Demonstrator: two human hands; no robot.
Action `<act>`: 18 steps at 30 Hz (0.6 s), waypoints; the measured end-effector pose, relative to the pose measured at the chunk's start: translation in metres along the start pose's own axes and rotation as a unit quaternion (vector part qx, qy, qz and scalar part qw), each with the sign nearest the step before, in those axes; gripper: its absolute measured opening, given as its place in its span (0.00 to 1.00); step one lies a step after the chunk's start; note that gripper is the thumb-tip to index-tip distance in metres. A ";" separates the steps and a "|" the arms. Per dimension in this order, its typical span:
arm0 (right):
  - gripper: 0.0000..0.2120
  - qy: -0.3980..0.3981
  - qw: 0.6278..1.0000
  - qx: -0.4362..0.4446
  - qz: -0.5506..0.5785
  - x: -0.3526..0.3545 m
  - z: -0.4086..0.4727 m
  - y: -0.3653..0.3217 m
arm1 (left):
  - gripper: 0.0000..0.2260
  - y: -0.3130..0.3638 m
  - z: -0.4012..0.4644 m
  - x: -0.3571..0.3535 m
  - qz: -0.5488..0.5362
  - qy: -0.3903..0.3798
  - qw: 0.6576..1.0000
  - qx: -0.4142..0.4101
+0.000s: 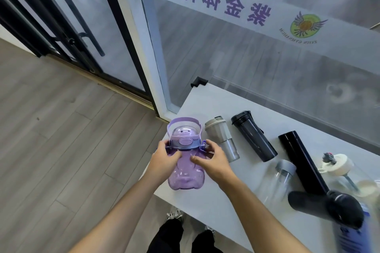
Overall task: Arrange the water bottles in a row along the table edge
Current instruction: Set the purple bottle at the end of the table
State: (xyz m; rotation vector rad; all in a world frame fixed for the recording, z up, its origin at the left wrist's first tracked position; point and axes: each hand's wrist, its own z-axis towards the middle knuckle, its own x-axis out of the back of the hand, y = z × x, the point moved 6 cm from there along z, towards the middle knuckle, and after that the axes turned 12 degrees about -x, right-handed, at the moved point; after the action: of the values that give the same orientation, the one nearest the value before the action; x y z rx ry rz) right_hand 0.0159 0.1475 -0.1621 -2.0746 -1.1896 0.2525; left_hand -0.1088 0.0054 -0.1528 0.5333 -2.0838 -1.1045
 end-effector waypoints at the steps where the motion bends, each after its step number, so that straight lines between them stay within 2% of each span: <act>1: 0.37 0.001 1.000 0.008 0.013 0.001 -0.002 -0.002 | 0.18 0.001 0.000 0.001 -0.014 0.002 1.000 -0.014; 6: 0.19 0.018 0.995 0.042 0.094 0.004 -0.011 -0.016 | 0.28 0.009 -0.002 0.004 -0.079 0.004 0.992 -0.096; 9: 0.06 0.037 0.987 0.057 0.145 0.007 -0.015 -0.021 | 0.23 0.021 -0.003 0.008 -0.144 0.020 0.983 -0.113; 11: 0.06 0.051 0.984 0.062 0.158 0.009 -0.016 -0.022 | 0.14 0.025 -0.001 0.011 -0.188 0.037 0.977 -0.090; 13: 0.09 0.059 0.984 0.065 0.155 0.010 -0.017 -0.020 | 0.09 0.018 0.002 0.012 -0.208 0.052 0.975 -0.060; 18: 0.12 0.082 0.985 0.056 0.139 0.011 -0.018 -0.006 | 0.13 0.001 -0.001 0.011 -0.158 0.052 0.984 -0.064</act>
State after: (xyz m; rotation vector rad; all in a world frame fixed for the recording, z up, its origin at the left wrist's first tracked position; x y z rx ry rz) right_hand 0.0267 0.1497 -0.1431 -2.1136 -0.7711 0.2657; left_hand -0.1160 -0.0013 -0.1470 0.8597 -1.8644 -1.3495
